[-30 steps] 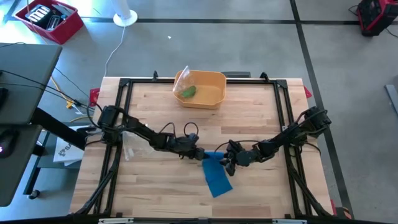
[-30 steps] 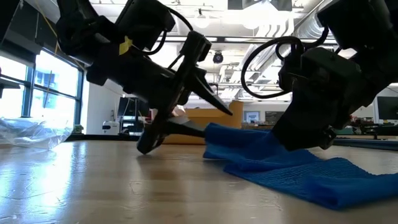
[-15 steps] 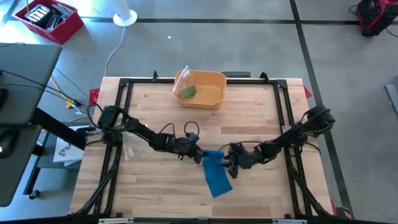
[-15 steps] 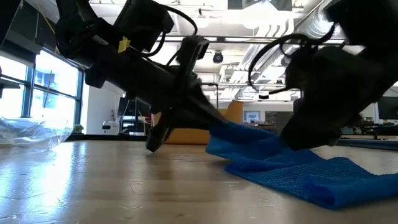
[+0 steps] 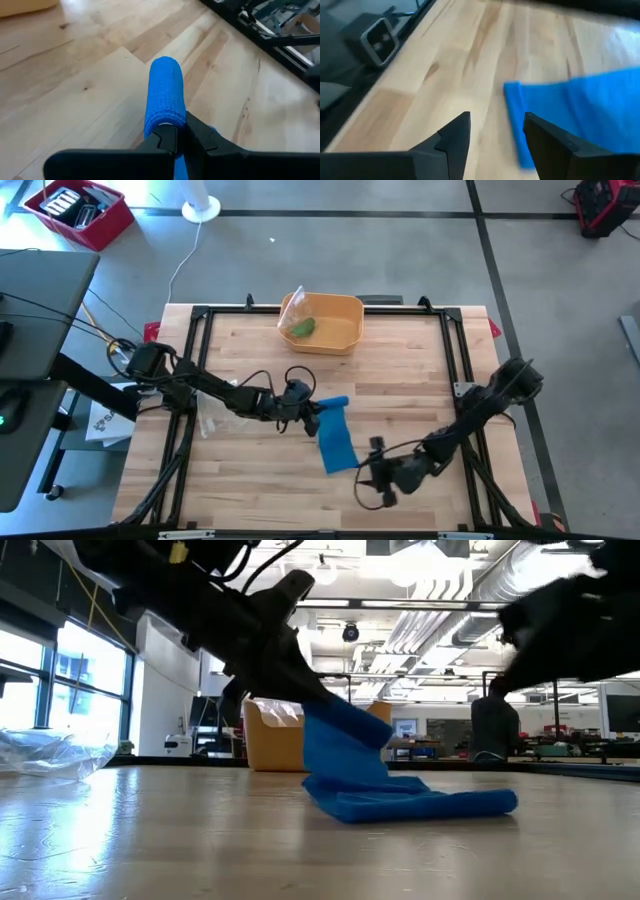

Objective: Roll bandage
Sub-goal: Roll the blue bandage

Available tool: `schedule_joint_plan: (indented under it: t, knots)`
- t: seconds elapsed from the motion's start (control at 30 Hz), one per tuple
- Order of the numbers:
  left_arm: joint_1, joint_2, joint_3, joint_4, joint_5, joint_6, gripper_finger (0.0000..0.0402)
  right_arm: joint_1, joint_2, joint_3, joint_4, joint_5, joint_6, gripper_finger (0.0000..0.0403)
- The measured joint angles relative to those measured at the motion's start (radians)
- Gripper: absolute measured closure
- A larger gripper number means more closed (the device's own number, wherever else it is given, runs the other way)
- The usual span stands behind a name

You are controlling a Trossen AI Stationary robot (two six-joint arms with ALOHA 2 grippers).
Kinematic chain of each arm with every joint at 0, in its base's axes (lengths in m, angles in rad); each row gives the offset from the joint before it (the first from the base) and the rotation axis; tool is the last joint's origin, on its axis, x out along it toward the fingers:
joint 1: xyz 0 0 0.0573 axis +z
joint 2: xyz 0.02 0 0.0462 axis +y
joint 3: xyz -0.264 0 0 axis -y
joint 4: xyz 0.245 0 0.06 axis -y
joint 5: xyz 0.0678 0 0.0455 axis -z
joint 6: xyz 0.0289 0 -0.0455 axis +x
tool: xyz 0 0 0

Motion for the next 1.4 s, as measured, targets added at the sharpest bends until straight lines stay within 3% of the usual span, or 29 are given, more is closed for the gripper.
schedule_joint_plan:
  t: [0.3,0.43,0.53,0.73,0.87,1.07,1.2,1.4]
  knots:
    - [0.000,0.006,0.000,-0.004,-0.012,0.010,0.0394,-0.192,0.198,0.177,-0.229,-0.226,-0.093,0.0234]
    - [0.000,-0.016,0.000,-0.022,-0.032,0.046,0.0394,-0.230,0.224,0.192,-0.271,-0.319,-0.042,0.0306]
    - [-0.001,-0.060,0.000,-0.073,-0.108,0.082,0.0394,-0.207,0.212,0.192,-0.280,-0.317,-0.029,0.0384]
    - [0.008,-0.190,-0.025,-0.209,-0.270,0.174,0.0394,-0.048,0.139,0.205,-0.341,-0.298,0.125,0.0399]
    - [0.022,-0.251,-0.094,-0.194,-0.289,0.228,0.0394,0.061,0.112,0.276,-0.424,-0.218,0.314,0.0401]
    - [0.036,-0.256,-0.206,-0.018,-0.278,0.289,0.0394,0.172,0.111,0.449,-0.811,-0.005,0.425,0.0402]
    - [0.012,-0.217,-0.222,0.133,-0.235,0.346,0.0394,0.189,0.102,0.648,-1.050,0.209,0.372,0.0402]
    - [-0.060,-0.141,-0.187,0.287,-0.160,0.462,0.0394,0.187,0.079,0.968,-1.271,0.538,0.175,0.0402]
